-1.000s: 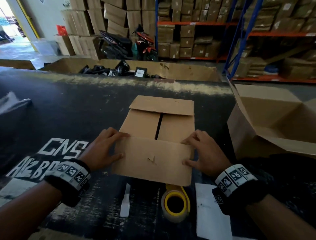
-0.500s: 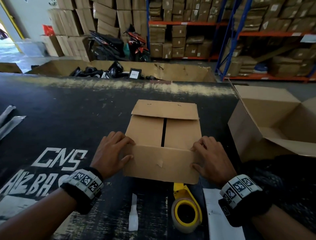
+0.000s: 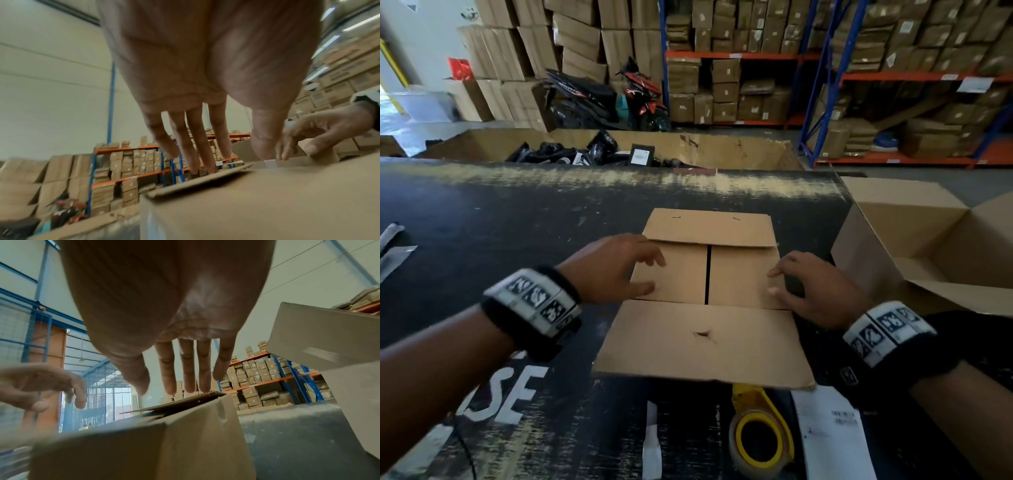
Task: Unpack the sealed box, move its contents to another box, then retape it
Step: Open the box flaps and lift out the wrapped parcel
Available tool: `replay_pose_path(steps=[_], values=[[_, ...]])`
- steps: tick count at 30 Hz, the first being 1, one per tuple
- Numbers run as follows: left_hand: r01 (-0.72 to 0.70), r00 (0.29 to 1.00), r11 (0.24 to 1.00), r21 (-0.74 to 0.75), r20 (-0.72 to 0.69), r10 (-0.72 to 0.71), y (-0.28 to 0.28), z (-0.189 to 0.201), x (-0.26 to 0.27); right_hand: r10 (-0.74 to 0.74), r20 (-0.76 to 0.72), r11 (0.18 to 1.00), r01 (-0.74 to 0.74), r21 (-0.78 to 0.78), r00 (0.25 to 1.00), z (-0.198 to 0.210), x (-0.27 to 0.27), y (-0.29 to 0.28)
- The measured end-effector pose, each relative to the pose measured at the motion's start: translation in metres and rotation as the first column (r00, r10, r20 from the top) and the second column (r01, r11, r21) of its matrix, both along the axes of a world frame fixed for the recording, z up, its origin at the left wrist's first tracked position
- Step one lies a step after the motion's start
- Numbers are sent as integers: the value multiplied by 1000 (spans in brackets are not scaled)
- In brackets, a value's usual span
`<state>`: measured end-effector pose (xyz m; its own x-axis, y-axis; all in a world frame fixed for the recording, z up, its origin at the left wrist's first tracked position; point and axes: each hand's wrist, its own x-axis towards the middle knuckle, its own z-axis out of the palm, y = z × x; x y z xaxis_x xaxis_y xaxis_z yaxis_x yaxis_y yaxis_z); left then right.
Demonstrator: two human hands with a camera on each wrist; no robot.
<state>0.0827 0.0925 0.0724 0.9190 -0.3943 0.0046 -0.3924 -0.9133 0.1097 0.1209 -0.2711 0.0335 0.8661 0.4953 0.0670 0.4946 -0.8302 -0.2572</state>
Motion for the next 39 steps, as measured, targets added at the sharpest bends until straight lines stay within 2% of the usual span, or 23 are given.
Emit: replay_pose_path(steps=[2,5,9,14,17,21,25,29,33,36,39], values=[[42,996,997,68,-79,-37,-9,11,24,6,-10,999,-6,-52,1000,8,19,6],[59,979,984,167,-200,-25,-25,8,54,11,-70,989,-21,-146,997,18,40,21],[42,971,966,253,-238,20,-30,-8,77,15,-111,958,-46,-283,994,28,52,32],[-12,996,981,191,-80,28,-16,-2,96,19,-49,984,-27,-178,999,34,74,31],[-62,997,981,183,-29,68,-11,0,127,-24,4,977,24,-212,1000,34,105,39],[-123,988,980,154,-76,136,-9,-9,170,-74,22,962,77,-261,997,29,151,55],[-150,974,985,89,-161,162,-13,-28,198,-109,-84,950,78,-303,991,8,184,68],[-181,940,979,89,-277,199,-13,-47,213,-122,-194,950,58,-306,973,-10,199,78],[-199,938,975,94,-271,218,-18,-49,214,-148,-196,949,83,-304,969,-10,201,83],[-122,962,984,130,-229,149,-30,-45,201,-83,-164,926,15,-378,983,1,189,88],[72,990,990,121,-132,-56,-44,-38,180,58,-122,919,-100,-380,991,5,164,96]])
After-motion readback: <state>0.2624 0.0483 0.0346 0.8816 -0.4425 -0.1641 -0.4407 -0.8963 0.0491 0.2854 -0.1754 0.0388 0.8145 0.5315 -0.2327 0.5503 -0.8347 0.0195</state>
